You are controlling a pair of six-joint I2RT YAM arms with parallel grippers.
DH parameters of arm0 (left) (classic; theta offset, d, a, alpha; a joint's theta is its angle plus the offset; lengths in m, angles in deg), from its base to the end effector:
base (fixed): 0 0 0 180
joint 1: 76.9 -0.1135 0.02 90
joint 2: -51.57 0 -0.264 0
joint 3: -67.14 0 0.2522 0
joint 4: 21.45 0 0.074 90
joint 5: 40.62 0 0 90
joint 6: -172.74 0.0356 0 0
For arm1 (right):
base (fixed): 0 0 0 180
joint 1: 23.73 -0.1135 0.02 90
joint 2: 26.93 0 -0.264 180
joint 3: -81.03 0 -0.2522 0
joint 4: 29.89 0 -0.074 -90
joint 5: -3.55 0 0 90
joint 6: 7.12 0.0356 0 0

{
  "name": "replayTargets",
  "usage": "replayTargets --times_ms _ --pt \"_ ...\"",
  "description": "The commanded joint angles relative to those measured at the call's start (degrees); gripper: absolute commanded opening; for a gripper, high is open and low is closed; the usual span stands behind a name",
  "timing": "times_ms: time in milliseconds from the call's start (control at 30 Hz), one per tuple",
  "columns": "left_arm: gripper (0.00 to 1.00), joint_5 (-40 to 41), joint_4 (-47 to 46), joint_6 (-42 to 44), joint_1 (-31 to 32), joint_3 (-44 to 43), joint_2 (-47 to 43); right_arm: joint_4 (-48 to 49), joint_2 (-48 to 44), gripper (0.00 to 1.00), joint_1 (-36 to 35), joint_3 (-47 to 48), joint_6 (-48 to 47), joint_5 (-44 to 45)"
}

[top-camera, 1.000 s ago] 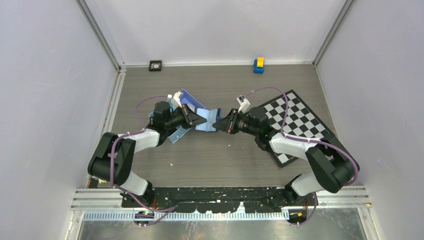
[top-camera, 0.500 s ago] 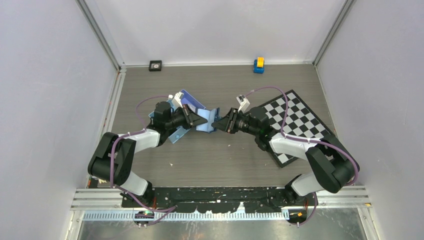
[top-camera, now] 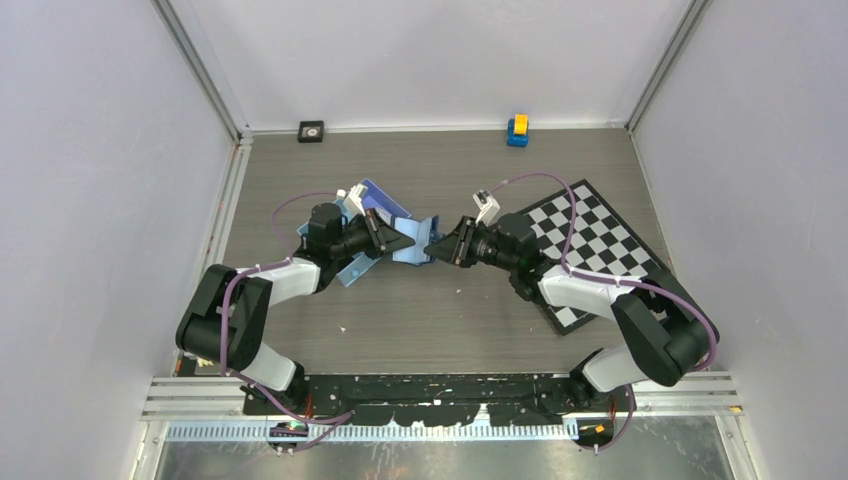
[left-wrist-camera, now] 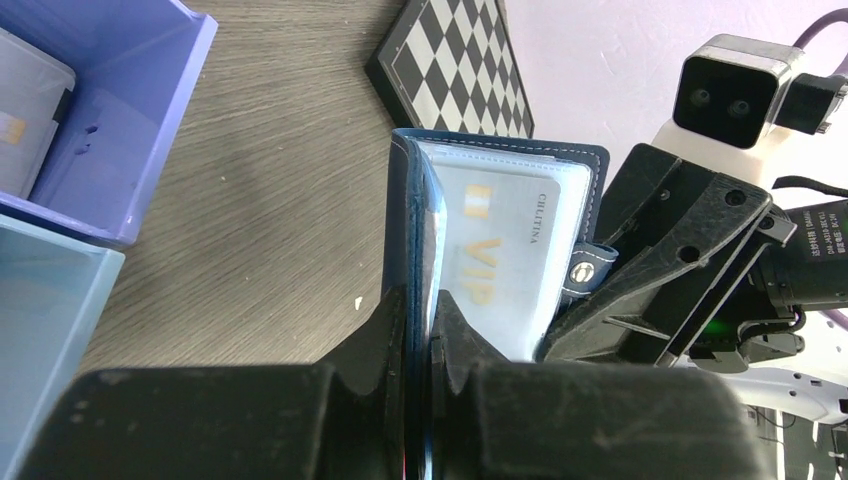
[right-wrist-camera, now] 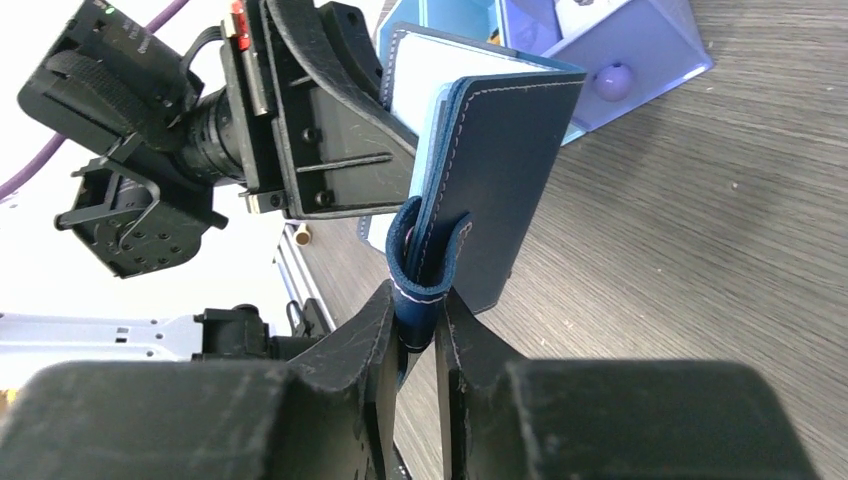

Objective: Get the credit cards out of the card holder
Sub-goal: Remove the credit card from the card holder.

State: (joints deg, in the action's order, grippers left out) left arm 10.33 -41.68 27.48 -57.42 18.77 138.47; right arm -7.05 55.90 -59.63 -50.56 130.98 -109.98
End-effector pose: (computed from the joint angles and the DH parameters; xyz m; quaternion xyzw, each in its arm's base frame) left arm 0.2749 -0.1210 0.1881 -0.0484 0.7871 -0.5503 0.2743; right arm 0.2343 0.1872 0.2115 -0.0476 0.7680 0.5315 0.3542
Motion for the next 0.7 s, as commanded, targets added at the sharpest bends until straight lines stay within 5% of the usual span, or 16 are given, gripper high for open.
replayTargets --times_ms 0,333,667 --pt "0.0 -1.61 -2.34 -0.04 0.38 -1.71 -0.91 -3.66 -1.76 0.21 -0.28 3.29 -2.11 3.31" --pt "0.0 -1.95 -2.24 0.08 0.42 -2.02 -0.31 0.14 -1.83 0.08 -0.31 2.42 -1.33 0.74" --pt "0.0 -1.46 -1.91 0.68 1.78 -2.6 0.78 2.49 -1.96 0.12 -0.28 1.73 -0.2 0.41"
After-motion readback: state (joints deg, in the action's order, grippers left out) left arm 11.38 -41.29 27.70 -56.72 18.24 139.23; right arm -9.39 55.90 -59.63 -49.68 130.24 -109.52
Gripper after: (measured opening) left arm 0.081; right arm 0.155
